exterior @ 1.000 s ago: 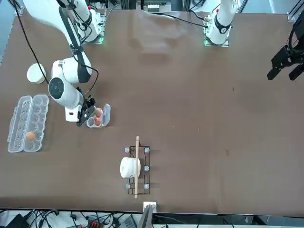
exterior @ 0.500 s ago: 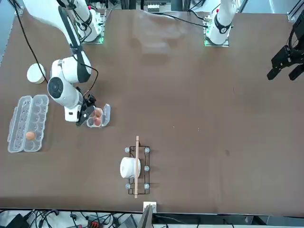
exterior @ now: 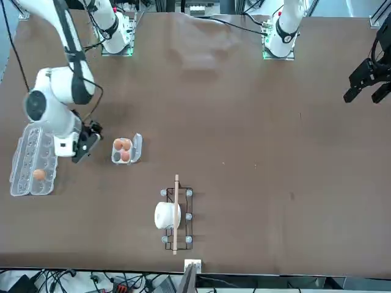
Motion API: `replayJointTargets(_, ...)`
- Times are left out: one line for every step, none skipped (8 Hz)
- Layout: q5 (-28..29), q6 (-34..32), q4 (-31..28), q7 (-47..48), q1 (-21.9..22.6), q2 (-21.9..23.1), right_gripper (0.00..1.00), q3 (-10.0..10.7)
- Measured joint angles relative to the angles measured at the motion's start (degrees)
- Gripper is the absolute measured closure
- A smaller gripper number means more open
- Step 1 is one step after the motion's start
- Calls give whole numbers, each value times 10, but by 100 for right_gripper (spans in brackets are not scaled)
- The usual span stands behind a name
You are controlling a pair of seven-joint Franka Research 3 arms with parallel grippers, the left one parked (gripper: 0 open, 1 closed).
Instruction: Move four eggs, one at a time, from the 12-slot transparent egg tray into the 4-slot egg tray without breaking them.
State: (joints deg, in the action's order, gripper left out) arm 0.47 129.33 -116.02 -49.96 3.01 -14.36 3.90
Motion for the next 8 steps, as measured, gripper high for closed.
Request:
replayJointTargets(-1,0,12,-63,-33,-2,0,1)
replayJointTargets(-1,0,29,-130,-64,-8,0,2)
replayJointTargets(-1,1,54,-196,-95,-21,0,3)
replayJointTargets(0,1,90,-258,-125,-44,0,3)
replayJointTargets(2,1,126,-304,-149,-72,0,3)
replayJointTargets(2,1,159,-332,-168,-102,0,2)
replayJointTargets(2,1,185,-362,-181,-129,0,2)
replayJointTargets(11,1,208,-402,-191,-154,0,1)
